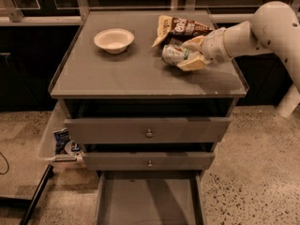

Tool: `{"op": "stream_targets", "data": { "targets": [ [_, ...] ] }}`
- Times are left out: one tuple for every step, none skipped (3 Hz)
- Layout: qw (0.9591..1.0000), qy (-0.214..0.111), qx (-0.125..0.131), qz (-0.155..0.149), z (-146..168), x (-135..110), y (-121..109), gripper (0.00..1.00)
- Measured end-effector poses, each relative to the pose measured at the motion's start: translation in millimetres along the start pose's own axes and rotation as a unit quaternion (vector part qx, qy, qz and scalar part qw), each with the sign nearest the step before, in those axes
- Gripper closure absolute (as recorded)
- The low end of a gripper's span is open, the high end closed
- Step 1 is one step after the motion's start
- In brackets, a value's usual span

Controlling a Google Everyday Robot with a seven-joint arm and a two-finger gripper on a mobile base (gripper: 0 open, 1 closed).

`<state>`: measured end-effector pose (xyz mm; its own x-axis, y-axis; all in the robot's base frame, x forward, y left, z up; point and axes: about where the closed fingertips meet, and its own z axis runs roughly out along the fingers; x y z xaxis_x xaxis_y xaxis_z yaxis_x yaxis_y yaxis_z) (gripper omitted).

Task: Pick 7up can from bottom drawer and place on counter

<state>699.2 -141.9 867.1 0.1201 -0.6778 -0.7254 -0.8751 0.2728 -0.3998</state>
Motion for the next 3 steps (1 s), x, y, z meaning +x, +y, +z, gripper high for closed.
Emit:
{"op": "stream_targets", "data": {
  "targets": [
    [0.9996, 0.023, -0.012, 0.010, 11.0, 12.7, 1.6, 1.00],
    [0.9996, 0.024, -0.012, 0.011, 11.4, 13.1, 1.7, 0.81],
    [0.9996, 0.024, -0.012, 0.011, 11.5, 13.0, 1.8, 0.58]
  ]
}}
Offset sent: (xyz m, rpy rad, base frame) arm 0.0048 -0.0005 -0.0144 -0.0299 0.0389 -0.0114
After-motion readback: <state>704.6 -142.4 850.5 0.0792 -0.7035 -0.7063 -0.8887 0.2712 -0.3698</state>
